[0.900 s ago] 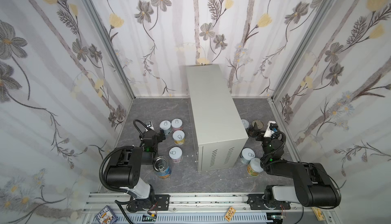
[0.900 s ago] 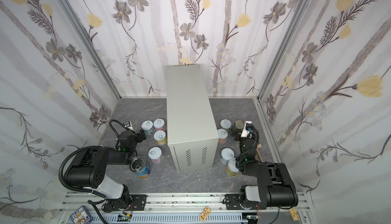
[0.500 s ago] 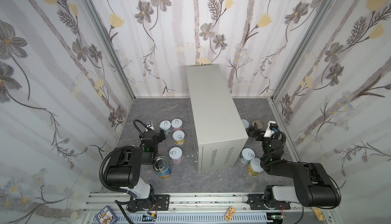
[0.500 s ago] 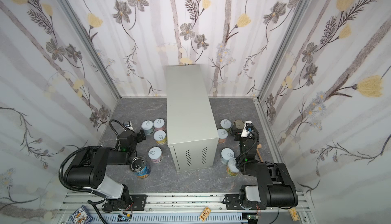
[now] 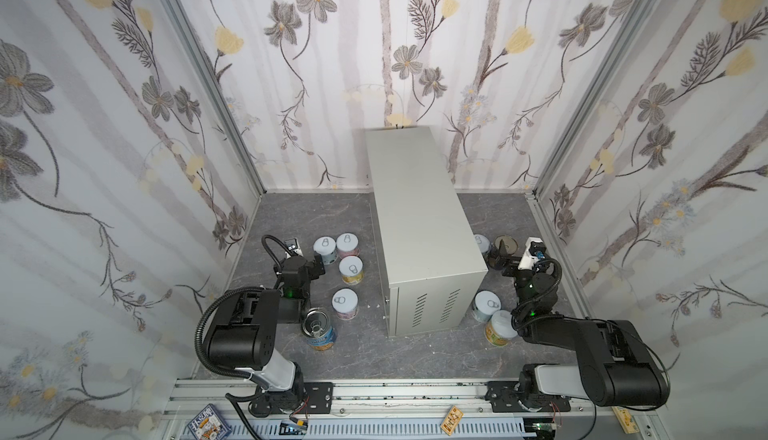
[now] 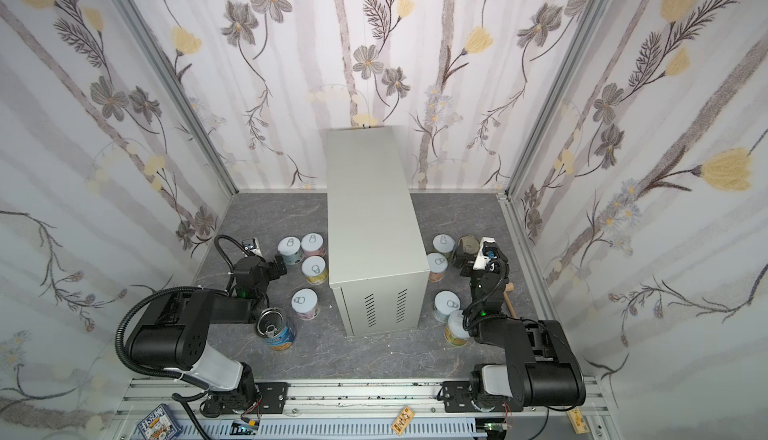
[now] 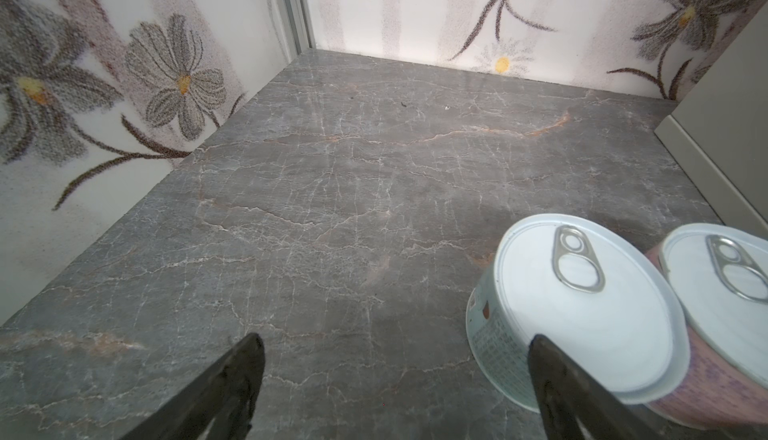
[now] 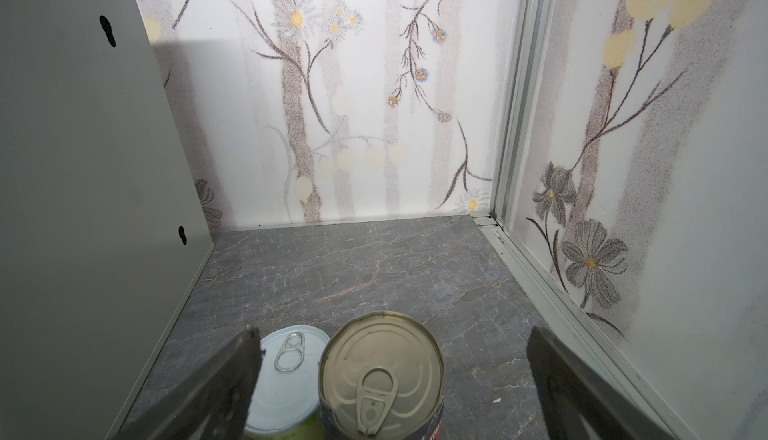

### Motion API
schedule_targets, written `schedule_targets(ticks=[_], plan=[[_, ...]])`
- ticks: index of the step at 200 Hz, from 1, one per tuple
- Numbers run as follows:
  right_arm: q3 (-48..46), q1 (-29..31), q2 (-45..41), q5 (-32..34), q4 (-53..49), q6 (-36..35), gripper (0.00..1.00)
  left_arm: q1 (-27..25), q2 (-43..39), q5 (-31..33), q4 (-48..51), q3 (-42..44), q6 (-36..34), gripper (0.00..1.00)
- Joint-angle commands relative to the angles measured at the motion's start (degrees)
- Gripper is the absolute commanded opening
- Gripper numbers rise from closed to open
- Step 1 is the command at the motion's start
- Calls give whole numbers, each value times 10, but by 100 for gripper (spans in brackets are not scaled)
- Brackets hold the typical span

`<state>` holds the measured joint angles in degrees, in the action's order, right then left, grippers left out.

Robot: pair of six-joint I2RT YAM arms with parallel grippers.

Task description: Place and organize the canned foods onto the counter

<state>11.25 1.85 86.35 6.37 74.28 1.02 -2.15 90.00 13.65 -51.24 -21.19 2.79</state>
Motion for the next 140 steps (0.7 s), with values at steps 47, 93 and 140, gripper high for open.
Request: schedule_targets(ticks=[47, 93, 140], plan=[[4, 0, 1, -1, 6, -1, 100, 0, -1, 1, -29, -2, -3, 100], [2, 0, 1, -2, 8, -1, 100, 0, -1, 1, -30, -1, -3, 100], [53, -1, -93, -1, -158, 5, 100, -14, -138, 51, 135, -35, -4, 100]])
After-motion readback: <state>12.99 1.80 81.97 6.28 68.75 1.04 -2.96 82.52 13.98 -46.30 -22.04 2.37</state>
